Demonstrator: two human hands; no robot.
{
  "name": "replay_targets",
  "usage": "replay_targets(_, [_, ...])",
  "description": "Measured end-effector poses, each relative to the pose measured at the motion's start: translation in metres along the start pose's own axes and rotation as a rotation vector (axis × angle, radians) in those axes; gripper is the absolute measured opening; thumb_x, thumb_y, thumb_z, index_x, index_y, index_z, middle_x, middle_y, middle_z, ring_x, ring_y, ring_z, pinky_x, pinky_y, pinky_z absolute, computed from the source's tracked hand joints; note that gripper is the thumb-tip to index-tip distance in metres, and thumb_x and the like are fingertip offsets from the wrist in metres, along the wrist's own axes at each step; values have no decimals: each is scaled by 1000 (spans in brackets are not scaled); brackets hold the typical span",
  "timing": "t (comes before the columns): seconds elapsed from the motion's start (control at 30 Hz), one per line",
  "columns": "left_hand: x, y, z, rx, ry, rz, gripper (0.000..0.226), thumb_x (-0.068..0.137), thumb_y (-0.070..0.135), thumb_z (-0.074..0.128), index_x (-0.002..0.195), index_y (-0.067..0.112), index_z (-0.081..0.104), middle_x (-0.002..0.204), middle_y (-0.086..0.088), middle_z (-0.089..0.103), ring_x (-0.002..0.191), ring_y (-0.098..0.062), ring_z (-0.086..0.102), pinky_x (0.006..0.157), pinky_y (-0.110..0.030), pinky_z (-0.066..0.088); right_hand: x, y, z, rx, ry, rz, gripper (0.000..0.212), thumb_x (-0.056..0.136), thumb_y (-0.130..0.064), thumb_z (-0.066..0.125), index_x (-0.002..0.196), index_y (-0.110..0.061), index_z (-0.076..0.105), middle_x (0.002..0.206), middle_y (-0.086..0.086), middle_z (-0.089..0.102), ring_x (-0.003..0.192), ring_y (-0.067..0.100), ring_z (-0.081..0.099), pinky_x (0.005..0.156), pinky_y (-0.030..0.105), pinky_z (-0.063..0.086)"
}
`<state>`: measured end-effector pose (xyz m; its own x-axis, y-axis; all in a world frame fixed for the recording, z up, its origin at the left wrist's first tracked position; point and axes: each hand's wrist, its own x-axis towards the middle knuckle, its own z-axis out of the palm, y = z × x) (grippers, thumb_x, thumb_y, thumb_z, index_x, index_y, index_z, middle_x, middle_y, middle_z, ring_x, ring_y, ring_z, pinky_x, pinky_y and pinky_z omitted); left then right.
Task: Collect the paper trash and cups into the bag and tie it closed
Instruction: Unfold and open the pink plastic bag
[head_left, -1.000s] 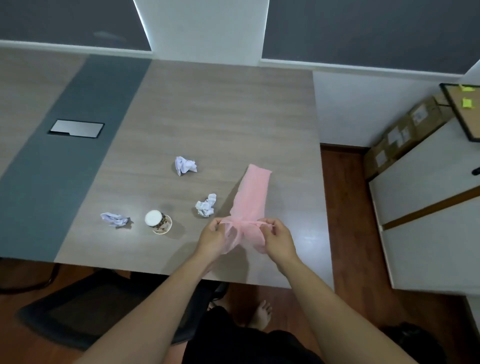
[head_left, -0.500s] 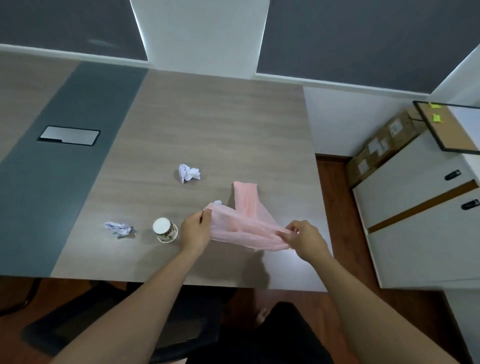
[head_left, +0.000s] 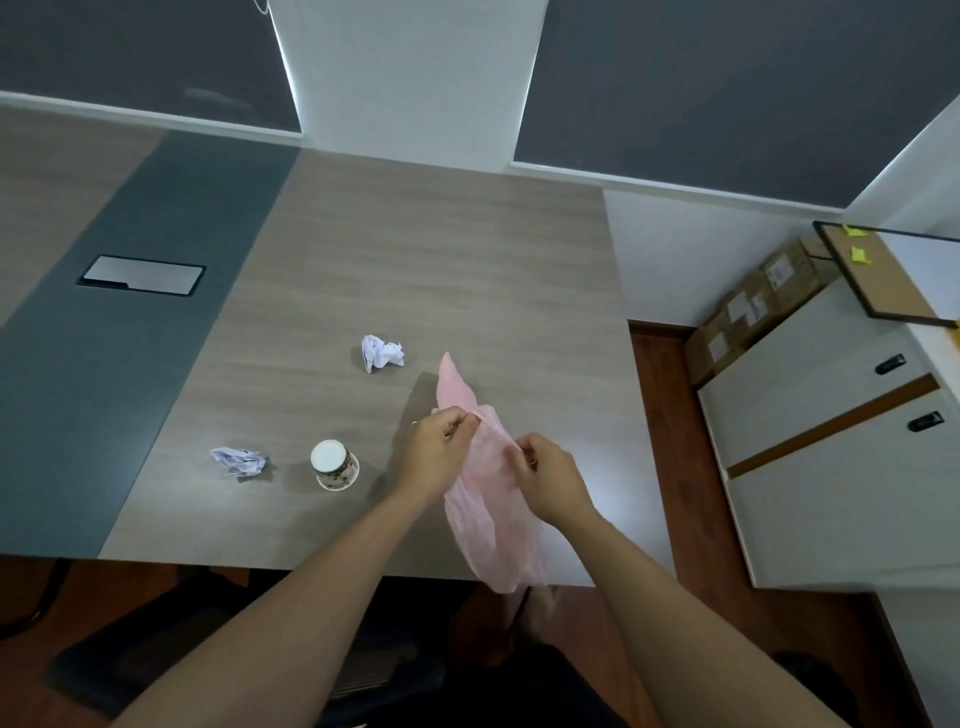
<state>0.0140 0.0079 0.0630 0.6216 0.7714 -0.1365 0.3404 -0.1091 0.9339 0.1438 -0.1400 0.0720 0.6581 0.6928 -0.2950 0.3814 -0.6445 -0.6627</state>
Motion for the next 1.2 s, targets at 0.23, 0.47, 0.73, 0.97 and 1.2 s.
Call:
replay_targets(0.23, [-6, -6, -6, -41, 76, -44, 20, 99, 51, 73, 104, 32, 72, 77, 14, 55, 68, -11, 51, 68, -31, 48, 14, 0, -12, 421, 214, 364, 31, 115, -33, 38, 110, -9, 58, 100, 9, 64, 83, 22, 60, 67, 37, 49])
replay_targets(0.47, [-29, 4, 17, -164, -120, -379, 108, 67, 93, 75, 146, 25, 46, 139, 11, 61, 126, -12, 65, 105, -32, 51, 22, 7, -21, 501, 349, 420, 47, 114, -49, 40, 108, -15, 72, 106, 8, 73, 101, 28, 70, 96, 48, 61])
replay_targets(0.73, [-25, -17, 44, -626, -146, -940, 21, 110, 22, 63, 120, 6, 74, 124, -14, 77, 111, -31, 72, 108, -49, 59, 24, 27, -28, 589, 295, 462, 51, 112, -52, 43, 101, -14, 74, 93, 7, 76, 88, 26, 73, 73, 35, 58])
replay_targets(0.97, [9, -27, 1, 200, 84, -616, 44, 107, 45, 57, 103, 7, 80, 107, -19, 79, 102, -40, 73, 87, -43, 57, 31, 54, -50, 538, 289, 472, 55, 104, -56, 53, 72, -11, 54, 59, -4, 47, 65, 18, 46, 62, 35, 38])
replay_targets(1.2, [17, -43, -24, 746, -48, -245, 36, 95, 58, 73, 88, 22, 73, 92, -6, 78, 93, -37, 70, 76, -41, 56, 47, 77, -74, 513, 281, 523, 55, 94, -55, 65, 89, -2, 75, 84, 19, 72, 80, 28, 64, 72, 40, 50])
